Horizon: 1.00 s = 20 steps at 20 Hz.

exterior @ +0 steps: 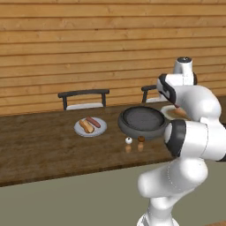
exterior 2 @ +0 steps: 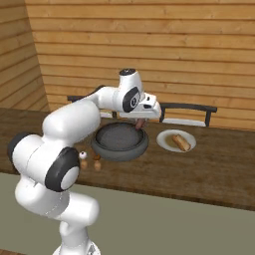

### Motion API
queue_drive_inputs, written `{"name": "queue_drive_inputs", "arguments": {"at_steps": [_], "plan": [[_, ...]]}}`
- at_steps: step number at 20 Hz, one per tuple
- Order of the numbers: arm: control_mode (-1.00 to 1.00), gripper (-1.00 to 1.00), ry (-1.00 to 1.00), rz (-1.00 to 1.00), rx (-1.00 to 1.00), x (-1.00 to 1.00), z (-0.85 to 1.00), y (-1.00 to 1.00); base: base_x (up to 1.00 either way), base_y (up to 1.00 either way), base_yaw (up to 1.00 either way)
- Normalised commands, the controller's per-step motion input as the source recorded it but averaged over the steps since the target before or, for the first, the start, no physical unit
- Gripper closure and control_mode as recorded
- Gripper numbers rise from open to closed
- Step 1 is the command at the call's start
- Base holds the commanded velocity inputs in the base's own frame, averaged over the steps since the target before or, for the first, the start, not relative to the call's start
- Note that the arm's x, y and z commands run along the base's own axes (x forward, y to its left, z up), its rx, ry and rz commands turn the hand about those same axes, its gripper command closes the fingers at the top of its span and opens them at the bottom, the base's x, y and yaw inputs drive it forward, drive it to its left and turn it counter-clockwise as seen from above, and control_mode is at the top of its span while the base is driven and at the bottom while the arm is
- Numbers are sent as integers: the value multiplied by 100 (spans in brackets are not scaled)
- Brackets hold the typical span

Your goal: Place one bun and one sausage from the bowl on each plate.

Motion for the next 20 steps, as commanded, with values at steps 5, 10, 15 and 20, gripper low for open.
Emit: {"name": "queue_drive_inputs", "arguments": {"at_steps": [5, 10, 15, 20], "plan": [[-100, 100, 1, -12, 9, 48, 0, -92, 0, 0, 0], [-100, 100, 9, -1, 6, 72, -37, -52, 0, 0, 0], [-100, 100, 8, 8, 6, 45, -66, -1, 0, 0, 0], [-100, 100, 2, 6, 1, 37, -75, 0, 0, 0, 0]]}}
